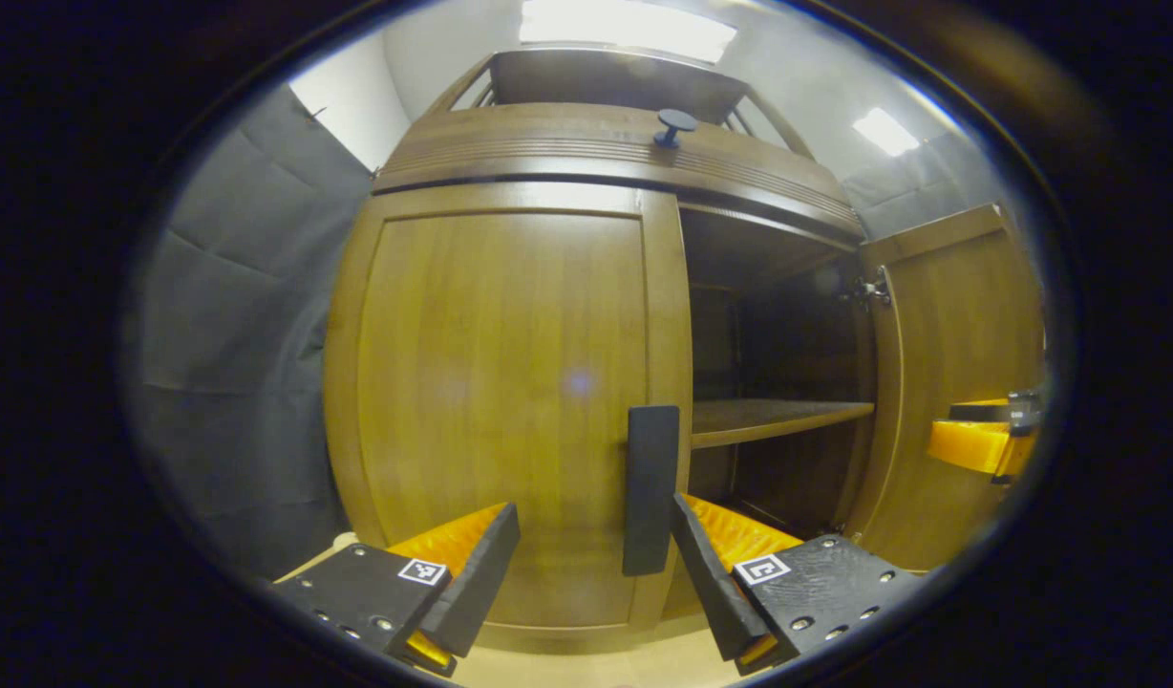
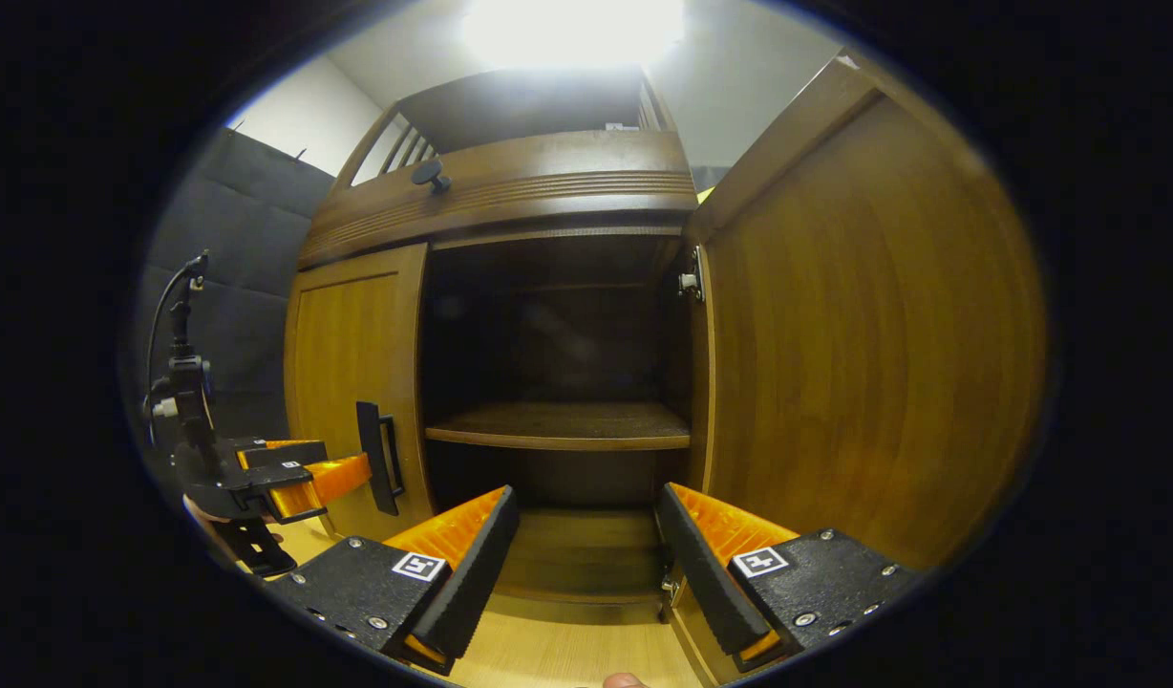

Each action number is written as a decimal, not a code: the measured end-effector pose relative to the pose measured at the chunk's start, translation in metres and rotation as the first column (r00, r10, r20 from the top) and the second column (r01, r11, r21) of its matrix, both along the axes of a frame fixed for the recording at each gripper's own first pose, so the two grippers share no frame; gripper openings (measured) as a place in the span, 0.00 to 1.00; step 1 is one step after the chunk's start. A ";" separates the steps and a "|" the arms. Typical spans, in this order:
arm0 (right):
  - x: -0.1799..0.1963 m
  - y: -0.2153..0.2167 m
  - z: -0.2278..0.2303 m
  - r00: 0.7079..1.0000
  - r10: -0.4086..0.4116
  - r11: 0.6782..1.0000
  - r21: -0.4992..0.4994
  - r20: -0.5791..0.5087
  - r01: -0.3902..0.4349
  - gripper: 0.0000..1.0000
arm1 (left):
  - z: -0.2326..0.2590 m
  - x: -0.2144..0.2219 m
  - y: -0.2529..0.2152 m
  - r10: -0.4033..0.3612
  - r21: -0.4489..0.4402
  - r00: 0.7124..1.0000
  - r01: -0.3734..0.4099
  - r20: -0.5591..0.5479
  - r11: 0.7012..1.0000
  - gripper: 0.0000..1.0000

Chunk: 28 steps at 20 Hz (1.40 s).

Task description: Open the right door of the double-door shoe cabinet with the right hand, and open the left door with the left hand.

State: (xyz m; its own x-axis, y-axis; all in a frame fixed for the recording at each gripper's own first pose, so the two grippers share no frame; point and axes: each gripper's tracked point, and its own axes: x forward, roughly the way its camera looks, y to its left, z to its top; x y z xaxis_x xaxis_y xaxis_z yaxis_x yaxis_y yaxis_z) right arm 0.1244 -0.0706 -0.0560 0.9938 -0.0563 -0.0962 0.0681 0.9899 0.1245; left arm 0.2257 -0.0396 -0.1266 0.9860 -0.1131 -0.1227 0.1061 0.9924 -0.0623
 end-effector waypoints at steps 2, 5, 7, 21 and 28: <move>0.005 -0.002 -0.003 1.000 0.001 1.000 0.000 -0.002 -0.001 0.93 | -0.001 0.008 -0.007 -0.014 -0.012 1.000 0.014 0.006 1.000 0.93; 0.001 -0.002 -0.004 1.000 0.004 1.000 0.007 0.010 -0.004 0.93 | 0.008 0.010 -0.008 -0.018 -0.003 0.999 0.018 0.039 1.000 0.96; 0.001 -0.005 0.000 1.000 -0.010 1.000 0.011 0.028 0.010 0.93 | 0.011 0.014 -0.014 -0.031 -0.009 0.999 0.032 0.043 0.999 0.96; 0.004 -0.005 -0.005 1.000 -0.002 0.999 -0.045 -0.025 0.001 0.93 | 0.002 0.020 -0.025 -0.083 -0.074 0.996 0.084 0.016 0.994 0.28; 0.004 -0.004 -0.003 1.000 0.009 1.000 -0.011 -0.002 -0.009 0.93 | 0.017 0.012 -0.026 -0.131 -0.099 0.991 0.132 0.018 0.986 0.21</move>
State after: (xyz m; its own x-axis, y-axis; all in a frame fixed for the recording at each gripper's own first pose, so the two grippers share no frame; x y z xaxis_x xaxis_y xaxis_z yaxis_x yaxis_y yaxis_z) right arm 0.1288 -0.0748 -0.0591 0.9940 -0.0480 -0.0980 0.0590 0.9918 0.1135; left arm 0.2378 -0.0652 -0.1096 0.9630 -0.2531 -0.0928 0.2367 0.9586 -0.1585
